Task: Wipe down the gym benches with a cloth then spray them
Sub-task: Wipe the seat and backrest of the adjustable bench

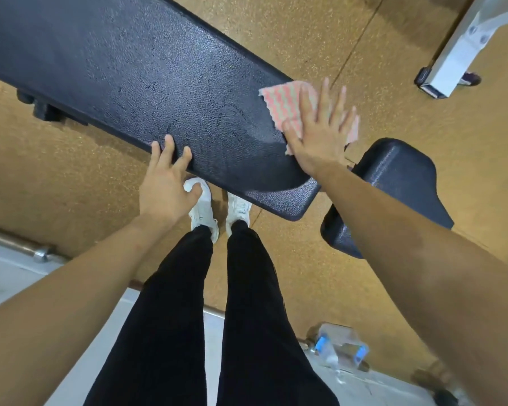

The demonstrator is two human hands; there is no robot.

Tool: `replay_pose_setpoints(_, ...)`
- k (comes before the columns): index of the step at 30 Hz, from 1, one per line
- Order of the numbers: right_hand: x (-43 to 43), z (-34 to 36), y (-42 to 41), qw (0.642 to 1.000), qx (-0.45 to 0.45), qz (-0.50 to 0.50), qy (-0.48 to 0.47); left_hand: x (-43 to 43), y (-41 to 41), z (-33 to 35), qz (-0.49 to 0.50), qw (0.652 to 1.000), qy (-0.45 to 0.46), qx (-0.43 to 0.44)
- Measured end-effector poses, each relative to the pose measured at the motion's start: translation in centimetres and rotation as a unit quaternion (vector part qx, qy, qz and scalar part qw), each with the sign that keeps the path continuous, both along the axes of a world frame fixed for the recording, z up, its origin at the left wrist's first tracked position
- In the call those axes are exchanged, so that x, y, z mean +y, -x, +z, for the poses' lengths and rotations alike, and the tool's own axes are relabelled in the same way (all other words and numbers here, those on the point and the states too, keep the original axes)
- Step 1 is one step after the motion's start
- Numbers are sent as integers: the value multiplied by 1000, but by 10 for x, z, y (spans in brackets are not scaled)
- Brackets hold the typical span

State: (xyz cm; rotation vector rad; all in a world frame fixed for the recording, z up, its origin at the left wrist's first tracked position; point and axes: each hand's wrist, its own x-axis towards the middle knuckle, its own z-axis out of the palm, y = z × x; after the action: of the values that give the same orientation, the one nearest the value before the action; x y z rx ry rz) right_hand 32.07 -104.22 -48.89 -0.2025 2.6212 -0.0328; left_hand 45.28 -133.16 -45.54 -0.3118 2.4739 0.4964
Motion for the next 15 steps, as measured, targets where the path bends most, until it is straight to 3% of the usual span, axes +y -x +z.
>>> replay_pose_setpoints(6,-38,-6,-57,984,-21,172,45,-8,-6,-3,-15,1000,-10,9)
replay_pose_setpoints(15,-47,-1,-109,951,-52,274,132,-12,-8,1,37,996,-65,57)
